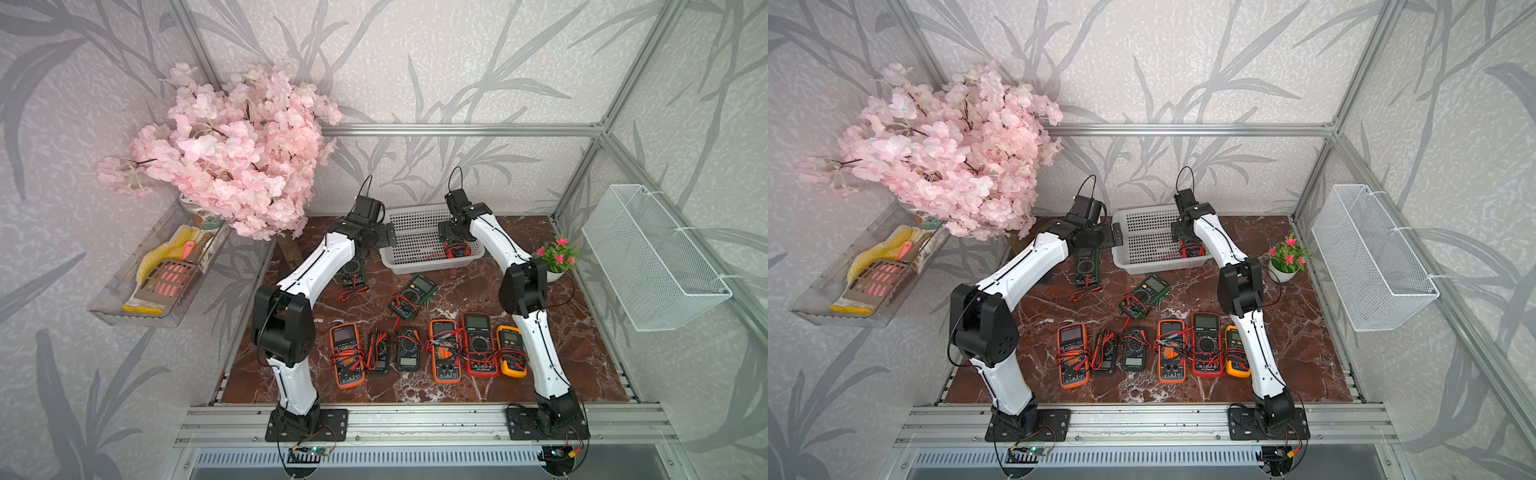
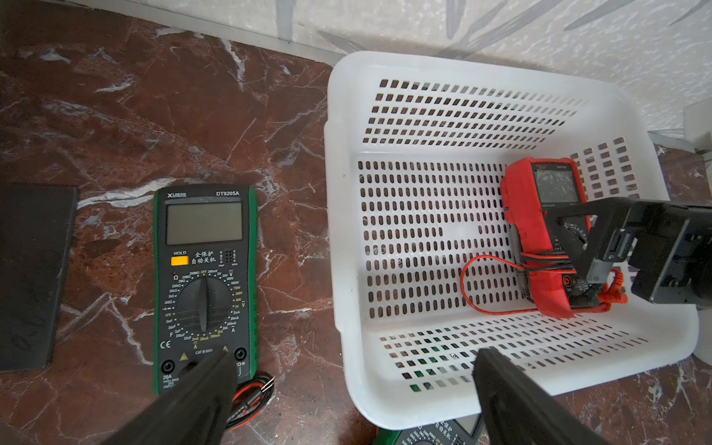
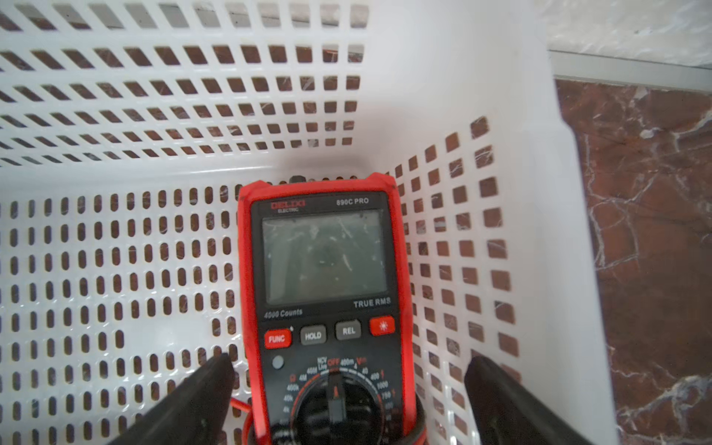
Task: Put the multimeter into the basket
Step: Place the multimeter in the basket, then pick up the multimeter from the center of the board.
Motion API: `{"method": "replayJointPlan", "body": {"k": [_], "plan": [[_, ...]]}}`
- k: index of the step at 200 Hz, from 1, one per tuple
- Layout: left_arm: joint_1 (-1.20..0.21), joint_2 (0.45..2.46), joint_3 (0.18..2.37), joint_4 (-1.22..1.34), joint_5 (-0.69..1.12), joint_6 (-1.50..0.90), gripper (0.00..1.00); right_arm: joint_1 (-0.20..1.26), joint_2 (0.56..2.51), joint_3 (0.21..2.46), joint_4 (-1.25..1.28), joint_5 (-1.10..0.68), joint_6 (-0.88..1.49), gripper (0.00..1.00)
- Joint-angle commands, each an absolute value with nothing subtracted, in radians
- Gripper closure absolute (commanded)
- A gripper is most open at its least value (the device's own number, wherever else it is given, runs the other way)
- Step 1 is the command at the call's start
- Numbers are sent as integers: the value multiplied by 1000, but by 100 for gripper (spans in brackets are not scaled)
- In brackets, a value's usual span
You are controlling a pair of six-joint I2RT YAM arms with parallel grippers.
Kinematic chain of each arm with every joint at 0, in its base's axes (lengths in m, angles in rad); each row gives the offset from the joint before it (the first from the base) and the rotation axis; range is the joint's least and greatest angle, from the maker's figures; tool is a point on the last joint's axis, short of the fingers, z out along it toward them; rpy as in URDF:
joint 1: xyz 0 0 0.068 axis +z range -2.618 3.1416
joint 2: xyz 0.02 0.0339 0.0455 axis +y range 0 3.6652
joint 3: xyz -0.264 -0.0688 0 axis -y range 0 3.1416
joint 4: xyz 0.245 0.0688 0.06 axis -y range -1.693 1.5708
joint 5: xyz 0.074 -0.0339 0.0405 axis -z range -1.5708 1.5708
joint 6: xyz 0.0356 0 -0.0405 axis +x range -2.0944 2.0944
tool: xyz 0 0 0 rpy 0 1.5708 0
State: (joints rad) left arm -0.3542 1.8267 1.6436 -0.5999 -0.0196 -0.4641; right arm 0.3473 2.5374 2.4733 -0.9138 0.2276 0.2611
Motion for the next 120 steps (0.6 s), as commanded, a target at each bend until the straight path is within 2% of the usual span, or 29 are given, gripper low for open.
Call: {"method": "replayJointPlan", "body": {"k": [1, 72, 120], "plan": [[-359, 1796, 1682, -630, -45, -452, 0, 342, 2453, 2493, -936, 259, 279, 1], [-357, 1702, 1653, -661, -191, -372, 0, 341, 2298, 2522, -967, 370, 304, 1], [-356, 1628, 1559, -646, -290, -372, 0, 304, 2173, 2435, -1009, 227, 373, 1]]}}
